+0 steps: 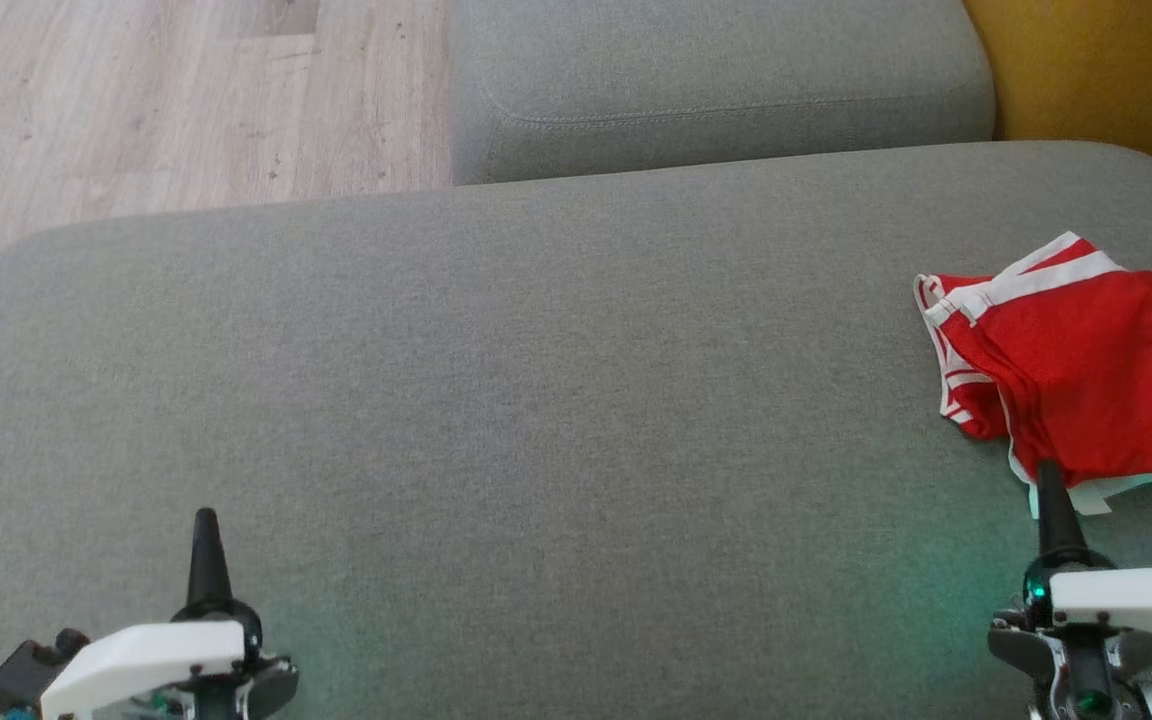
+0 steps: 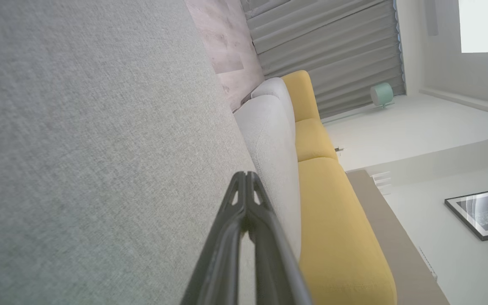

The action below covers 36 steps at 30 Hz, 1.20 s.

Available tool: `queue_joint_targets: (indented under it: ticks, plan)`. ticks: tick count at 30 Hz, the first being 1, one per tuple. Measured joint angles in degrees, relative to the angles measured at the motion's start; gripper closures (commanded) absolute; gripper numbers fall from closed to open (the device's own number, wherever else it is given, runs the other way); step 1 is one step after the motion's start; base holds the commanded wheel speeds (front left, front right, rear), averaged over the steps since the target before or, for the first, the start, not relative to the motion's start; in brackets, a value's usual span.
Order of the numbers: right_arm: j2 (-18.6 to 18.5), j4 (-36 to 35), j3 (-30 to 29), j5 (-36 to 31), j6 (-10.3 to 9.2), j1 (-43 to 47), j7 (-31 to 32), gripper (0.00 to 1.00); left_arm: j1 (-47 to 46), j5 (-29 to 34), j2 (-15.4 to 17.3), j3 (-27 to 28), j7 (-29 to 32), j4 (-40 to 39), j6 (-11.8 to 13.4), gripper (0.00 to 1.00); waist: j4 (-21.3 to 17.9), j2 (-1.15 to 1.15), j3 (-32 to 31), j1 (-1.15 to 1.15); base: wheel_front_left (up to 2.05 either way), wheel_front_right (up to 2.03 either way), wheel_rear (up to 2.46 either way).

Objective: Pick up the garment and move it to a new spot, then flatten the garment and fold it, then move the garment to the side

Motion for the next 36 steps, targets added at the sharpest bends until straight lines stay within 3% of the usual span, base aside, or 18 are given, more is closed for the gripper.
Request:
queue_joint_targets:
  ticks: [31,36]
  plan:
    - [0.0,-1.6,-1.9,19.8,0.00,-2.3,5.0,1.00,-2.4,-17.4,0.0,3.7,5.0,0.6,-0.6,1.00,-0.1,0.00,0.7,0.00,0.00,0.00,0.00]
    - [0.0,-1.7,-2.0,20.5,0.00,-2.3,5.0,1.00,-3.0,-18.0,0.0,3.7,5.1,0.7,-0.6,1.00,-0.1,0.00,0.7,0.00,0.00,0.00,0.00]
